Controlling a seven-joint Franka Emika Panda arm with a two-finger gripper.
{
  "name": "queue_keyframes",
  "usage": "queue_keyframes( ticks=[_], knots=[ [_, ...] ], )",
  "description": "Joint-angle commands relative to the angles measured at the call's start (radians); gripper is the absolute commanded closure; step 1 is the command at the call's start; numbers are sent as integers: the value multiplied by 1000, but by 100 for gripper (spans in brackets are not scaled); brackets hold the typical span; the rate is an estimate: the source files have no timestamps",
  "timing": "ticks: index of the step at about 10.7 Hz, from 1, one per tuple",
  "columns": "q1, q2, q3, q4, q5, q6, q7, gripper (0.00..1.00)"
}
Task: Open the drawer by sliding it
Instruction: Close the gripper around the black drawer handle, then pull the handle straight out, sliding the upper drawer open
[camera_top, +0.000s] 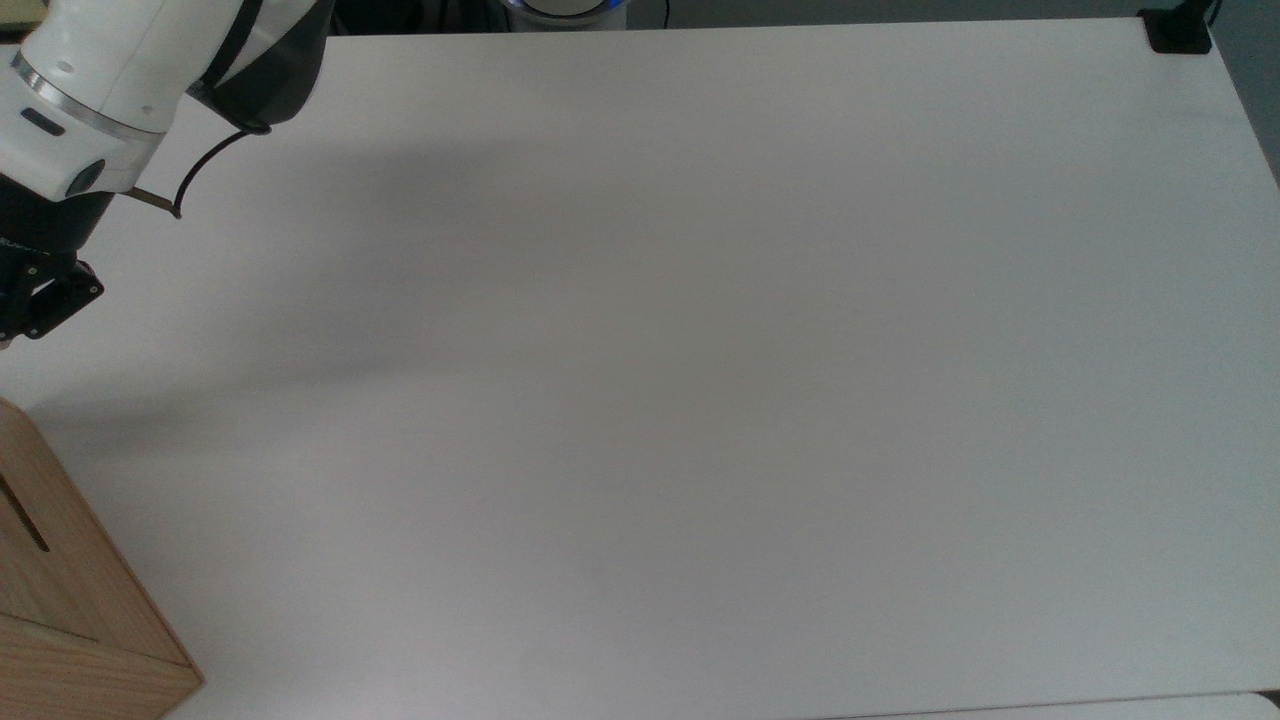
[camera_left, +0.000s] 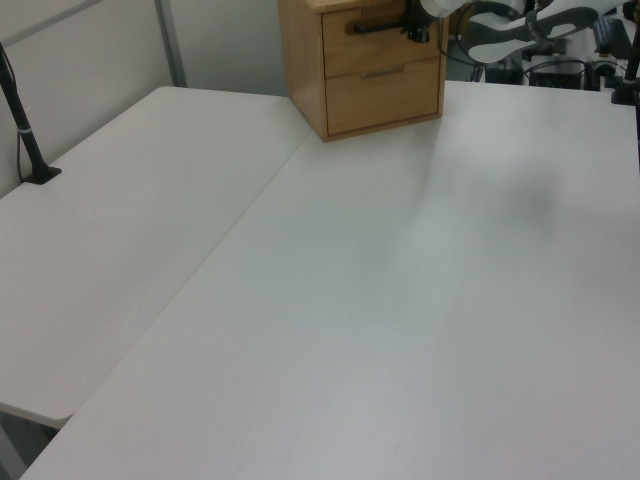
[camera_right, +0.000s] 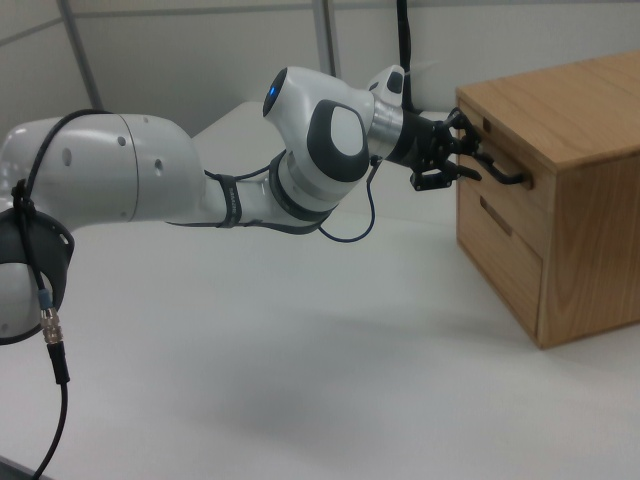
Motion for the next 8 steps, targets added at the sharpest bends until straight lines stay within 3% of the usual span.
queue_keyframes(
  ticks=[1,4,6,8],
  knots=[
    [-8,85,-17,103,-6,34,18,71],
    [-2,84,-26,98,10,35,50,96],
    [18,48,-20,66,16,35,108,100],
    [36,-61,-13,-45,22,35,116,100]
  ],
)
